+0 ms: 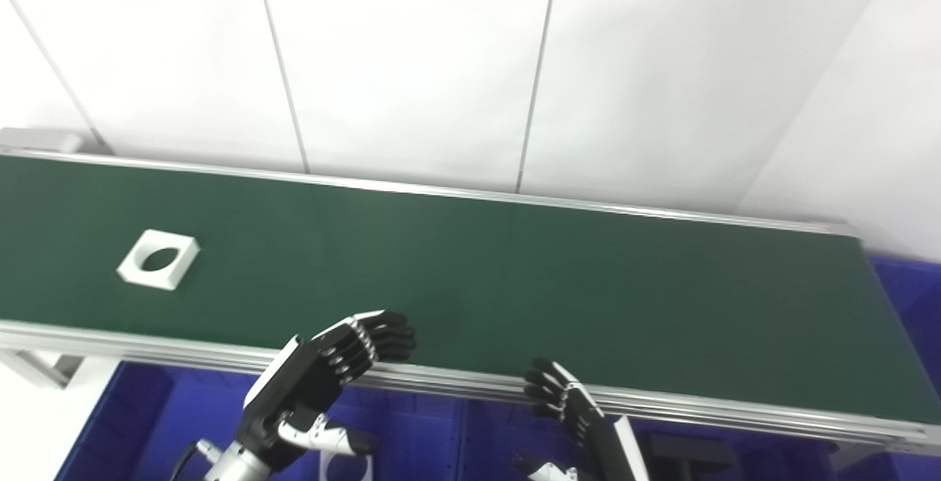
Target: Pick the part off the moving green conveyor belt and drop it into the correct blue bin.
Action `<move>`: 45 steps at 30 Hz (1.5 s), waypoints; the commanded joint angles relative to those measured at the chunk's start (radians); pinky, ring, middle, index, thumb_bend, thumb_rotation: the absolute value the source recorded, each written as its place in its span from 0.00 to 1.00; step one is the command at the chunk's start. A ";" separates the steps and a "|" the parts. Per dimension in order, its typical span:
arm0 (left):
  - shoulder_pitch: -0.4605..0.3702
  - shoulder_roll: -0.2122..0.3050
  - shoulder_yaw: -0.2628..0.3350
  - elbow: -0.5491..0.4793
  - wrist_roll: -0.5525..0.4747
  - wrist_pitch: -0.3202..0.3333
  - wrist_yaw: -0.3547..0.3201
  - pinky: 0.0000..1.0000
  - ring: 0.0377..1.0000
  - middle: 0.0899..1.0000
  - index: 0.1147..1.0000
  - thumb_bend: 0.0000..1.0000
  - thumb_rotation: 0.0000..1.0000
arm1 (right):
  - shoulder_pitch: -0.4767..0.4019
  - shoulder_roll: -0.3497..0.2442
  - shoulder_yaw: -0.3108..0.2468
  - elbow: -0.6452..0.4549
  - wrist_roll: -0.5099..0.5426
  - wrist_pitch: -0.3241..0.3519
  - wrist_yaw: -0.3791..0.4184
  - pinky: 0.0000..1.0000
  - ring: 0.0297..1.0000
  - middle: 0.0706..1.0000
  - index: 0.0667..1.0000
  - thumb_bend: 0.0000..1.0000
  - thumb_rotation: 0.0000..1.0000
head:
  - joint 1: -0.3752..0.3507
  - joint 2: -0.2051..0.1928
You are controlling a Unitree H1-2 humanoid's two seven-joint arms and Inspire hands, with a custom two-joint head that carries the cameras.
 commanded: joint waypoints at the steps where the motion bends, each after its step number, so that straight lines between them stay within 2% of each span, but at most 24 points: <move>1: -0.006 0.019 0.013 -0.052 -0.004 0.005 0.013 0.75 0.75 0.74 0.73 0.94 0.23 | -0.016 0.005 -0.001 -0.013 0.010 -0.052 0.006 0.71 0.78 0.81 0.86 0.78 0.55 | 0.012 -0.007; 9: -0.026 0.081 0.045 -0.165 0.015 0.060 0.039 0.75 0.75 0.75 0.73 0.91 0.21 | -0.029 0.001 -0.007 0.014 0.016 -0.066 0.004 0.71 0.78 0.81 0.86 0.80 0.58 | 0.069 -0.038; 15: -0.046 0.106 0.074 -0.265 0.011 0.136 0.080 0.74 0.75 0.75 0.73 0.91 0.14 | -0.033 -0.001 -0.010 0.022 0.029 -0.066 0.009 0.73 0.79 0.81 0.87 0.79 0.57 | 0.092 -0.042; 22: -0.076 0.138 0.120 -0.343 0.036 0.201 0.114 0.74 0.76 0.76 0.74 0.90 0.11 | -0.033 -0.005 -0.011 0.022 0.041 -0.070 0.011 0.74 0.79 0.81 0.86 0.79 0.57 | 0.115 -0.040; 24: -0.088 0.152 0.132 -0.340 0.067 0.175 0.115 0.73 0.76 0.77 0.75 0.88 0.13 | -0.035 -0.006 -0.012 0.024 0.047 -0.073 0.012 0.74 0.79 0.81 0.86 0.79 0.58 | 0.125 -0.041; 27: -0.105 0.183 0.153 -0.346 0.069 0.201 0.114 0.74 0.77 0.79 0.76 0.89 0.14 | -0.036 -0.008 -0.013 0.023 0.048 -0.075 0.012 0.74 0.79 0.81 0.87 0.79 0.58 | 0.139 -0.040; 32: -0.141 0.240 0.181 -0.326 0.067 0.224 0.102 0.80 0.79 0.80 0.78 0.88 0.08 | -0.039 -0.012 -0.014 0.025 0.054 -0.077 0.014 0.74 0.79 0.82 0.87 0.79 0.60 | 0.152 -0.040; 34: -0.156 0.252 0.194 -0.303 0.085 0.202 0.107 0.79 0.79 0.79 0.78 0.87 0.07 | -0.041 -0.014 -0.015 0.029 0.059 -0.081 0.015 0.75 0.80 0.82 0.88 0.79 0.60 | 0.159 -0.039; 37: -0.175 0.266 0.214 -0.279 0.131 0.191 0.120 0.78 0.78 0.78 0.77 0.87 0.08 | -0.042 -0.016 -0.015 0.028 0.059 -0.081 0.015 0.75 0.80 0.82 0.88 0.79 0.61 | 0.168 -0.037; 40: -0.195 0.282 0.226 -0.262 0.176 0.181 0.121 0.77 0.79 0.79 0.78 0.85 0.03 | -0.042 -0.019 -0.015 0.026 0.057 -0.082 0.016 0.75 0.80 0.82 0.88 0.78 0.62 | 0.174 -0.036; 45: -0.238 0.326 0.238 -0.235 0.234 0.196 0.121 0.78 0.80 0.81 0.79 0.84 0.00 | -0.043 -0.018 -0.019 0.028 0.066 -0.080 0.020 0.76 0.80 0.83 0.89 0.78 0.62 | 0.187 -0.036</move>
